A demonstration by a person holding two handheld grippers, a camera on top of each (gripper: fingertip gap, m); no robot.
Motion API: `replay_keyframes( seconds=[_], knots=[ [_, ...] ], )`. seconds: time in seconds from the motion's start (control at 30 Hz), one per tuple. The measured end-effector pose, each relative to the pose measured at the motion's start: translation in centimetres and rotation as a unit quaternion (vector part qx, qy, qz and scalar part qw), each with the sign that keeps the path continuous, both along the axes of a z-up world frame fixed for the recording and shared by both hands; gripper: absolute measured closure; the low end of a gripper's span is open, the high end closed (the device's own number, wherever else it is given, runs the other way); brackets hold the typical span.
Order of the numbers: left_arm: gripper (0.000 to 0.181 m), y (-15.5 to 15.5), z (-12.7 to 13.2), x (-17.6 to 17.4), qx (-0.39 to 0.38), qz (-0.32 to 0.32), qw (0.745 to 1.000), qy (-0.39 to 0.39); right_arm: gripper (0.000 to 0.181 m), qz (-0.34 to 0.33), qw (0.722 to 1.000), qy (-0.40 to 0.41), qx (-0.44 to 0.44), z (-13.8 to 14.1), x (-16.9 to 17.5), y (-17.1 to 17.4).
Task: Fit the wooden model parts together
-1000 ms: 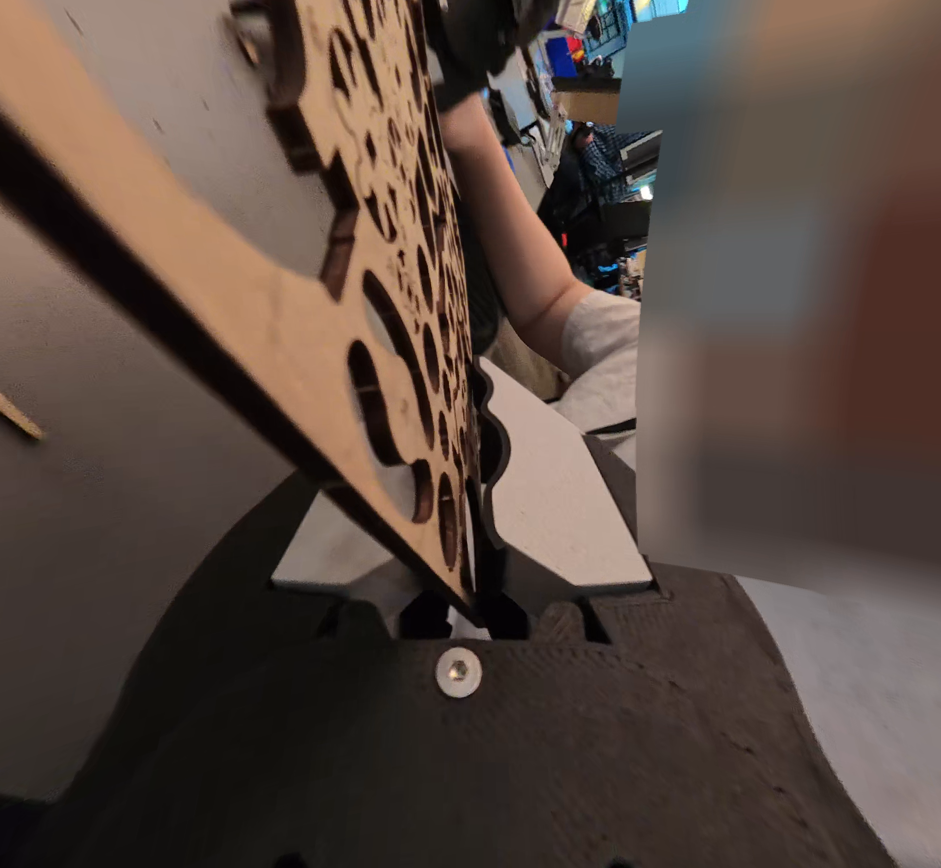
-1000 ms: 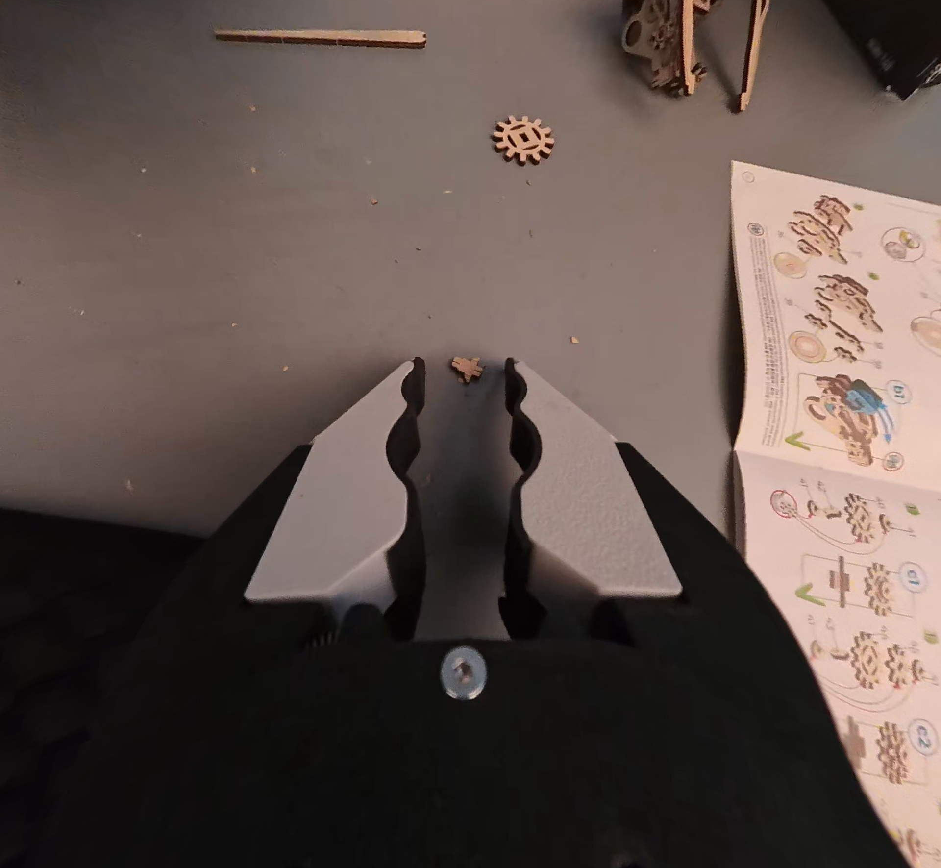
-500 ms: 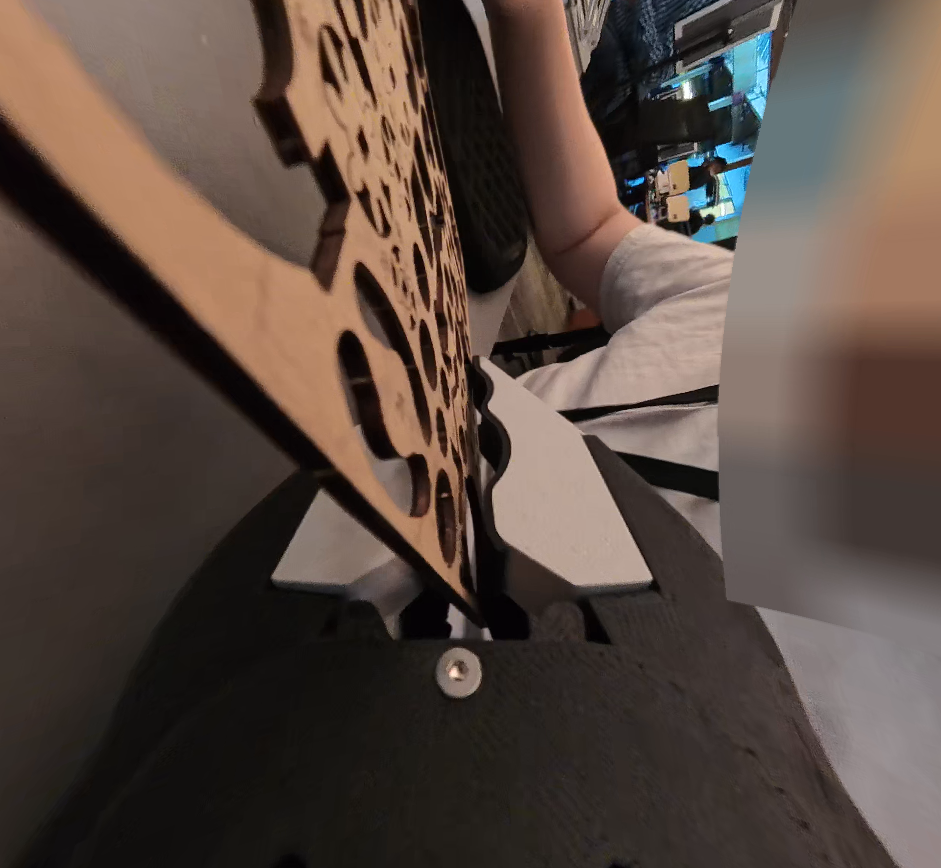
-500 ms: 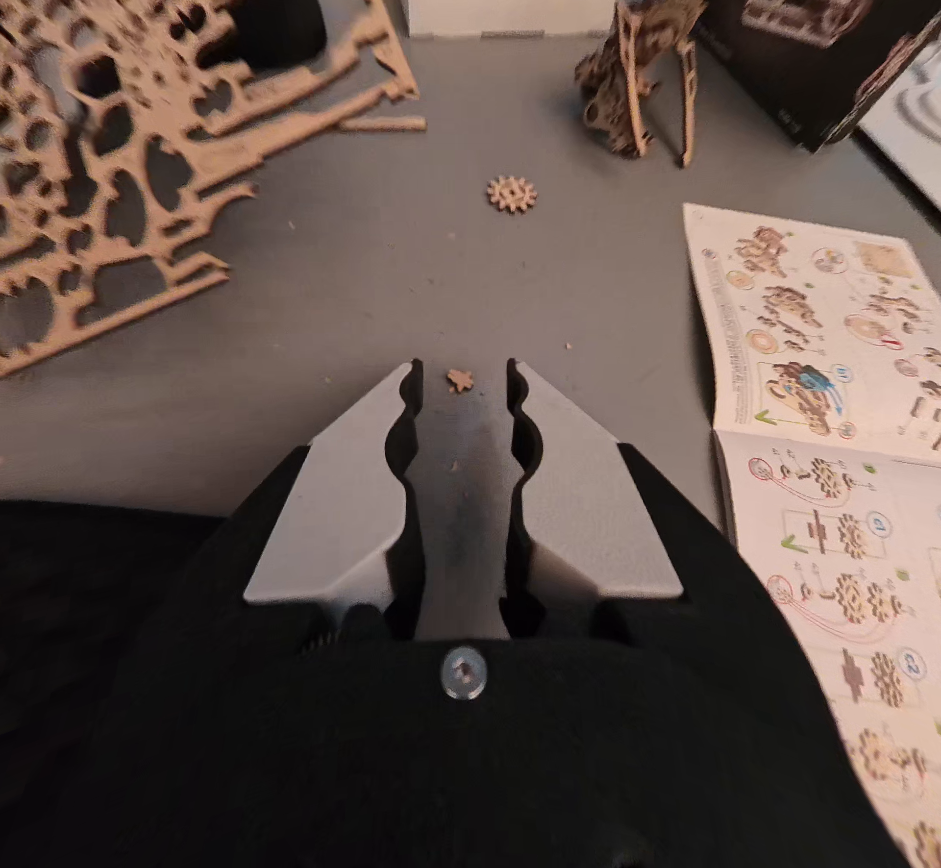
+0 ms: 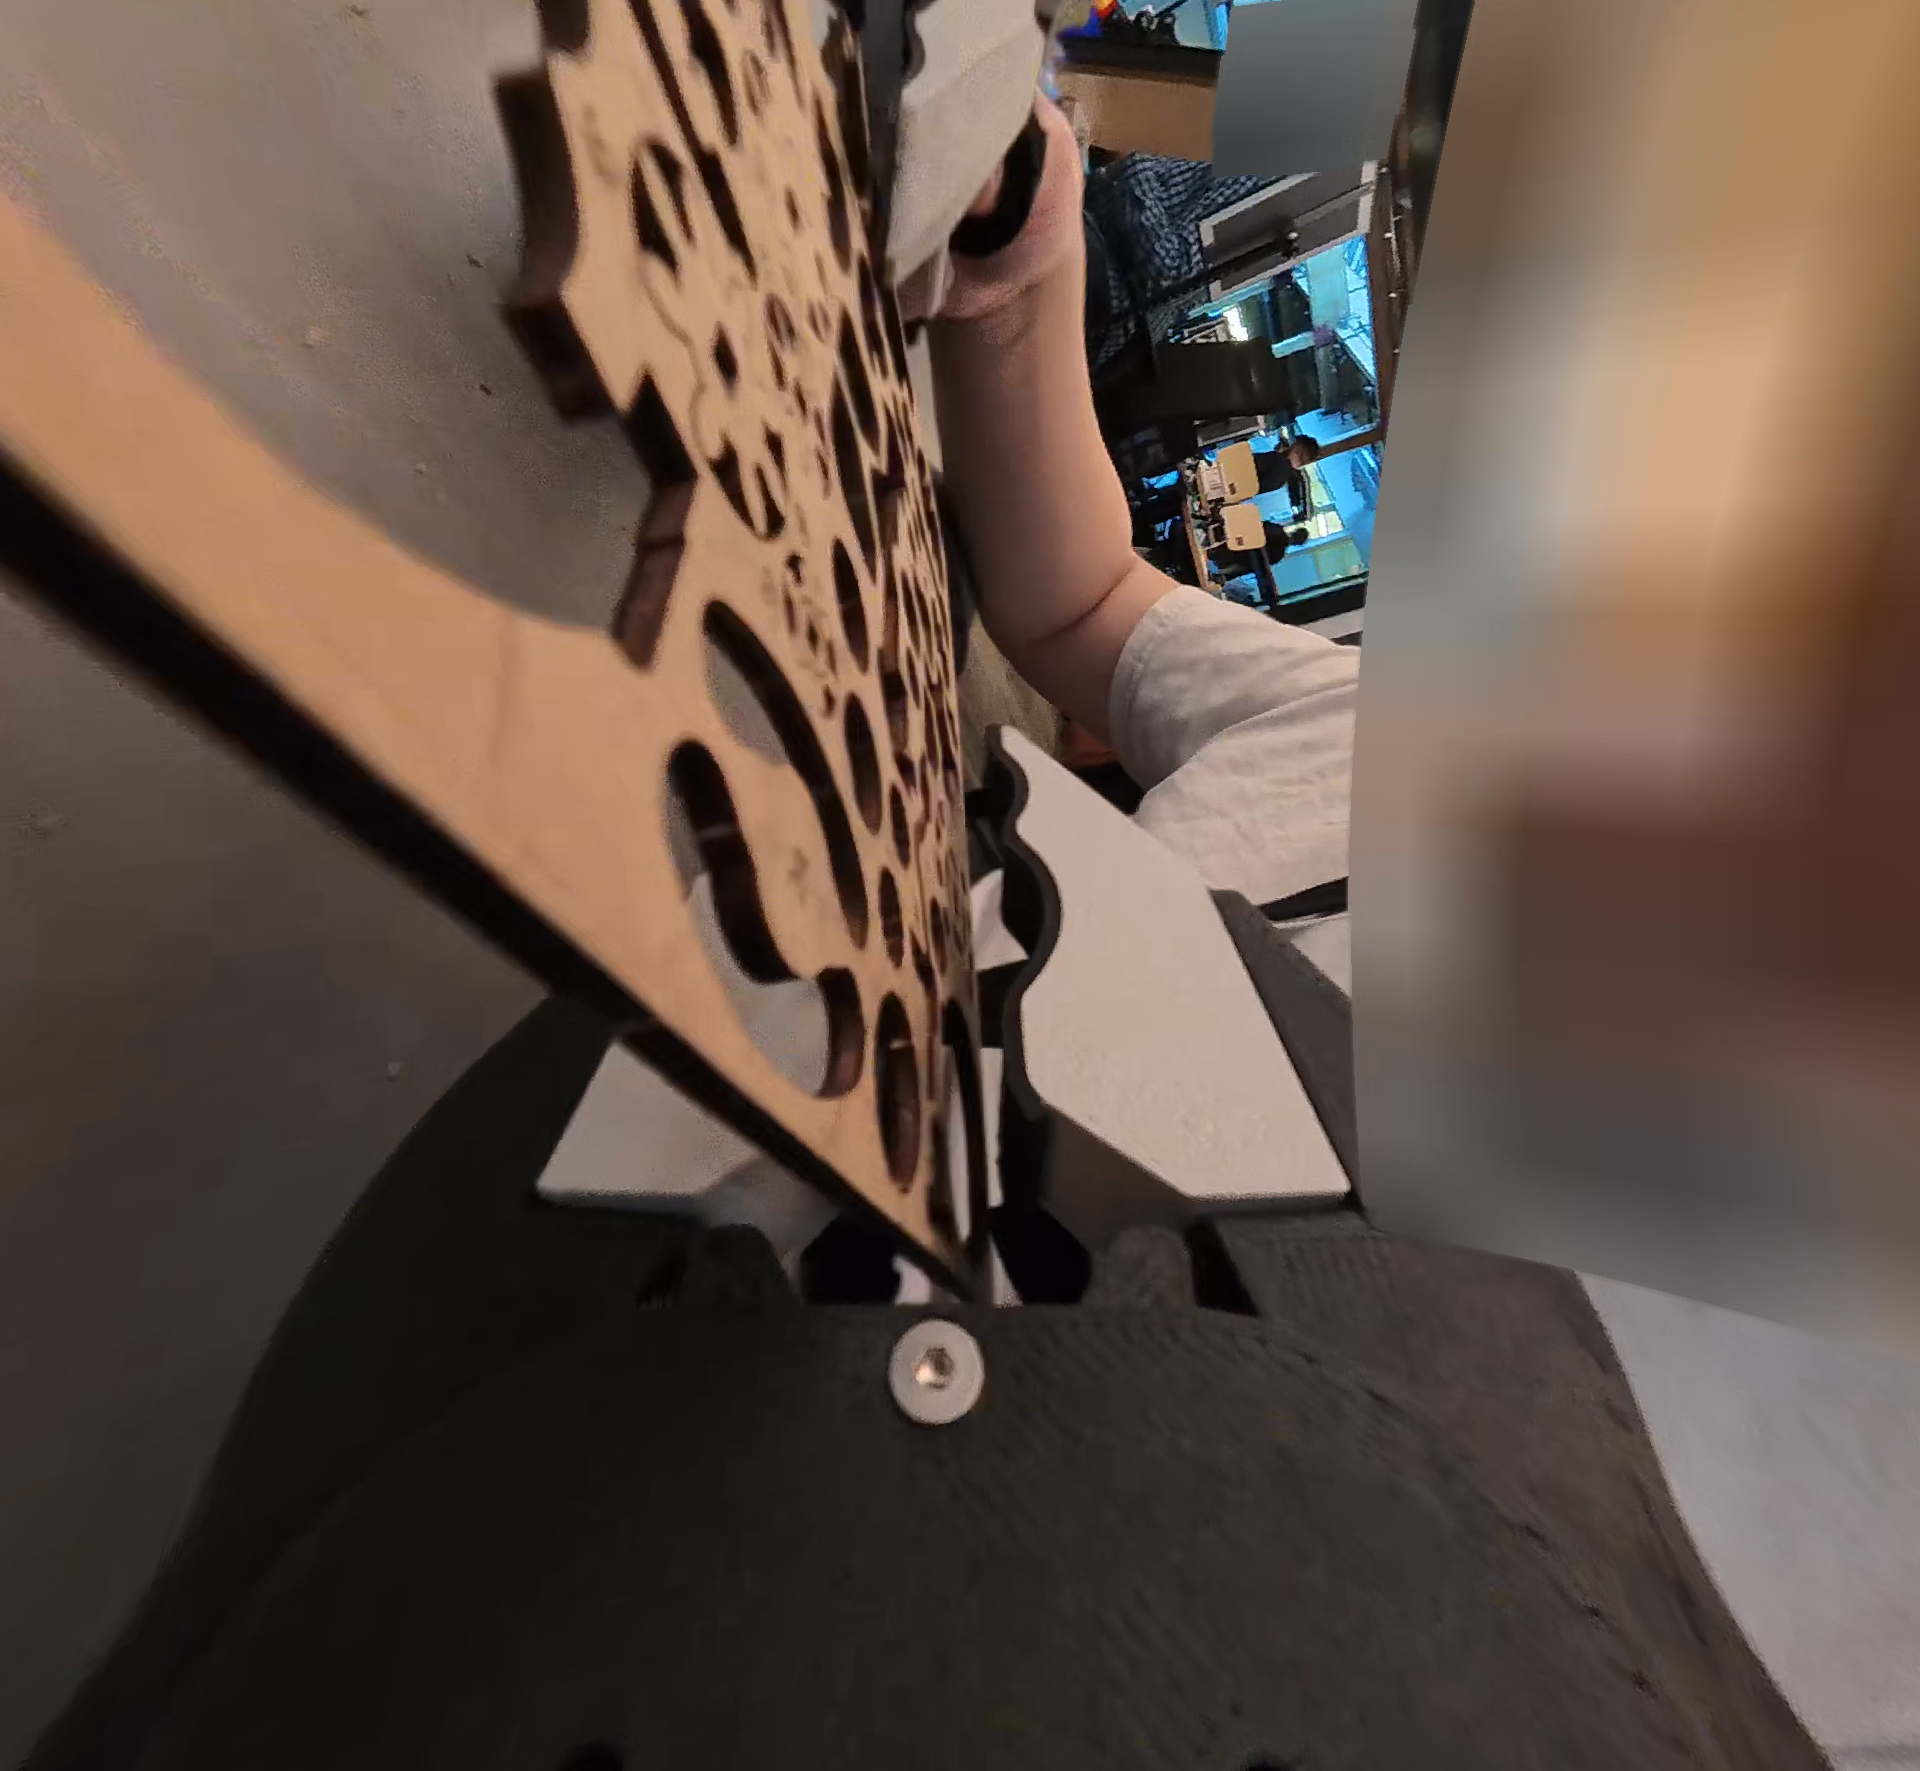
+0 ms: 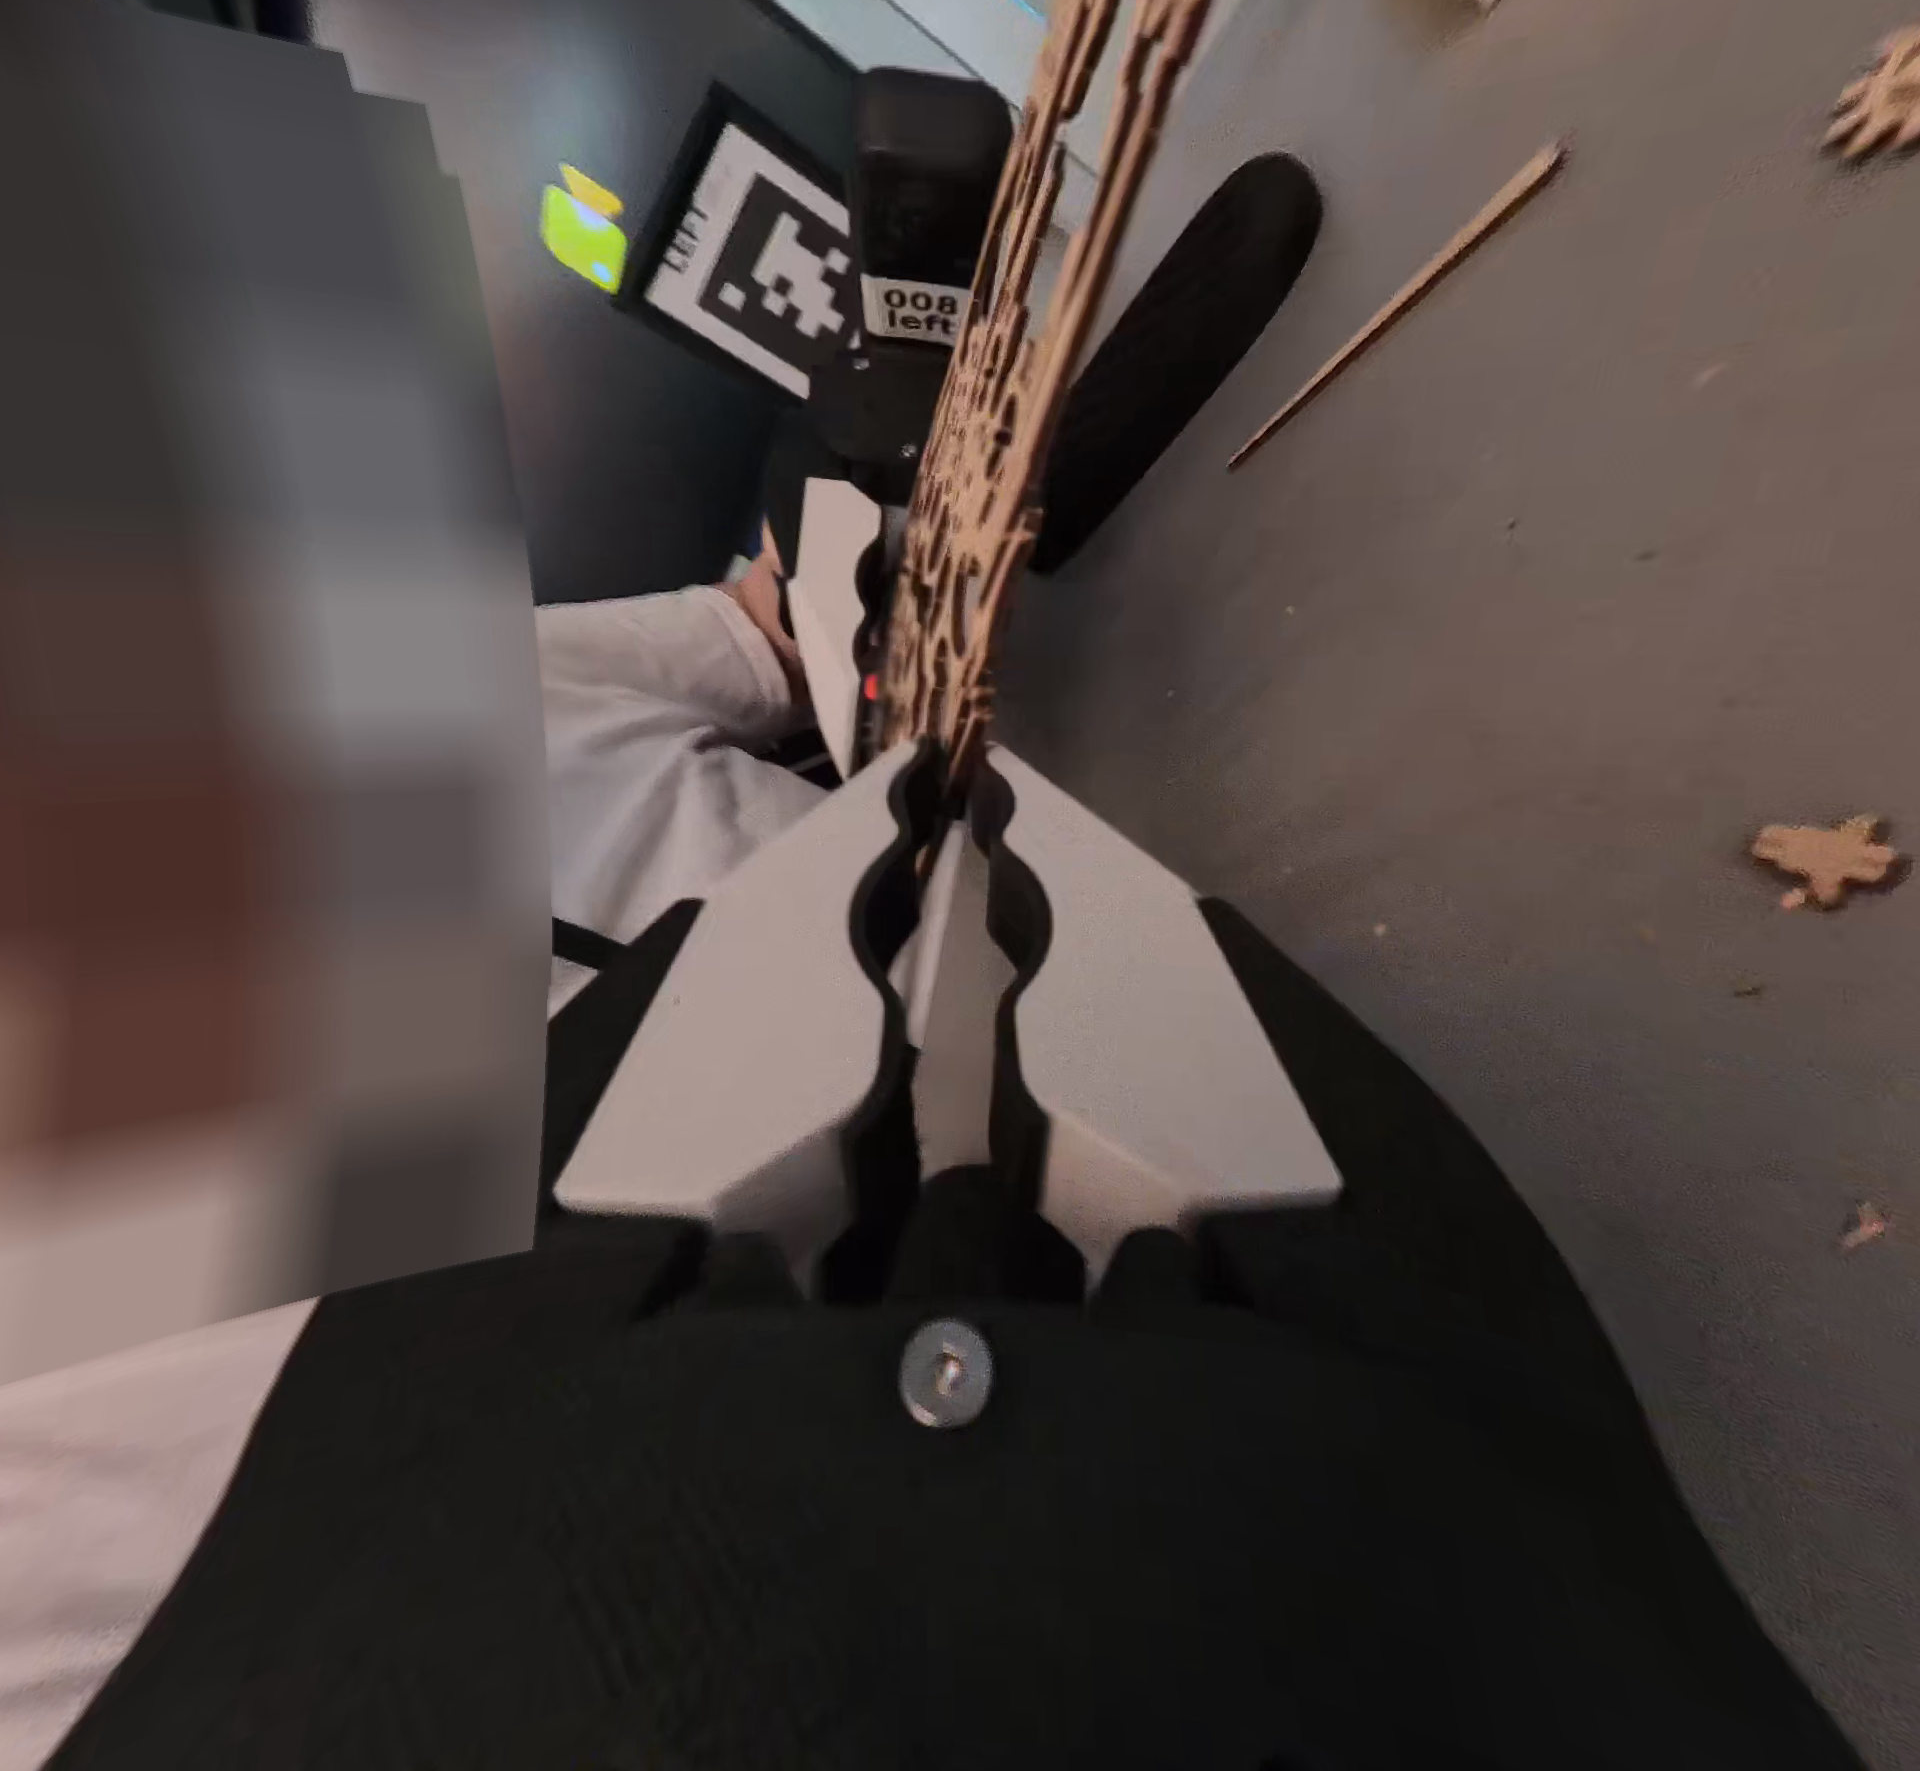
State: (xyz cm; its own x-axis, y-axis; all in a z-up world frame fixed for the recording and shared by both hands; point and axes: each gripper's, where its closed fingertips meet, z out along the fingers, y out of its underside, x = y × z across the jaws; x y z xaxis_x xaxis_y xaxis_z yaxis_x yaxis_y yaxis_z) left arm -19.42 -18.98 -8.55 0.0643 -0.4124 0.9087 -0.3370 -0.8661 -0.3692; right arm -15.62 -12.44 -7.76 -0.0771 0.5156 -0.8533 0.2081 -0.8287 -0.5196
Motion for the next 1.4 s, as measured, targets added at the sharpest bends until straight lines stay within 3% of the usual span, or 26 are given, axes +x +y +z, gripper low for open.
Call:
replay_keyframes(
  seconds=[0.07, 0.17, 0.3, 0.37, 0.43, 0.47, 0.53, 0.6, 0.7, 0.77, 0.9, 1.03, 1.17, 1.3, 1.4],
  knots=[
    [0.152, 0.9, -0.1, -0.4, 0.004, 0.020, 1.000, 0.003, 0.181, 0.003, 0.999, -0.003, -0.053, -0.5, 0.0, -0.2],
    [0.144, 2.6, -0.4, -2.6, 0.010, 0.072, 0.997, 0.018, 0.181, -0.001, 0.997, -0.033, -0.074, -1.4, 0.6, -0.2],
    [0.152, 4.3, -2.8, -5.7, 0.060, 0.129, 0.986, 0.083, 0.181, -0.013, 0.993, -0.101, -0.057, -3.2, 0.8, -0.1],
    [0.154, 4.3, -4.3, -5.7, 0.066, 0.127, 0.984, 0.106, 0.178, 0.012, 0.990, -0.137, -0.040, -3.9, 0.9, -1.0],
    [0.161, 3.8, -5.4, -5.4, 0.070, 0.104, 0.984, 0.123, 0.158, 0.038, 0.983, -0.178, -0.015, -4.5, 1.7, -1.7],
    [0.162, 3.7, -5.7, -5.3, 0.071, 0.094, 0.984, 0.130, 0.158, 0.045, 0.982, -0.182, -0.003, -4.3, 2.2, -1.7],
    [0.168, 3.8, -5.7, -5.3, 0.073, 0.087, 0.985, 0.133, 0.158, 0.031, 0.982, -0.183, 0.025, -4.0, 3.5, -0.6],
    [0.166, 4.0, -5.5, -5.6, 0.068, 0.087, 0.984, 0.137, 0.159, -0.025, 0.981, -0.169, 0.095, -3.4, 4.9, 2.5],
    [0.156, 4.2, -5.1, -6.2, 0.065, 0.094, 0.983, 0.146, 0.160, -0.164, 0.929, -0.157, 0.293, -2.7, 6.8, 8.4],
    [0.149, 4.1, -5.0, -6.7, 0.079, 0.093, 0.980, 0.159, 0.161, -0.156, 0.901, -0.168, 0.369, -3.3, 6.9, 8.8],
    [0.147, 5.1, -4.8, -8.1, 0.132, 0.112, 0.965, 0.195, 0.158, -0.106, 0.891, -0.218, 0.383, -5.4, 5.6, 8.7],
    [0.150, 6.6, -2.8, -8.5, 0.154, 0.142, 0.964, 0.162, 0.158, -0.059, 0.875, -0.281, 0.390, -7.6, 5.0, 8.4],
    [0.152, 7.9, -1.1, -7.4, 0.163, 0.147, 0.969, 0.115, 0.175, -0.048, 0.864, -0.284, 0.413, -7.7, 4.5, 8.1],
    [0.155, 9.5, 1.2, -4.4, 0.203, 0.144, 0.968, 0.040, 0.175, -0.083, 0.795, -0.223, 0.558, -3.9, 3.0, 7.2],
    [0.156, 10.6, 2.2, -1.5, 0.227, 0.139, 0.964, -0.004, 0.175, -0.137, 0.749, -0.204, 0.615, -0.4, 2.1, 6.7]
  ],
)
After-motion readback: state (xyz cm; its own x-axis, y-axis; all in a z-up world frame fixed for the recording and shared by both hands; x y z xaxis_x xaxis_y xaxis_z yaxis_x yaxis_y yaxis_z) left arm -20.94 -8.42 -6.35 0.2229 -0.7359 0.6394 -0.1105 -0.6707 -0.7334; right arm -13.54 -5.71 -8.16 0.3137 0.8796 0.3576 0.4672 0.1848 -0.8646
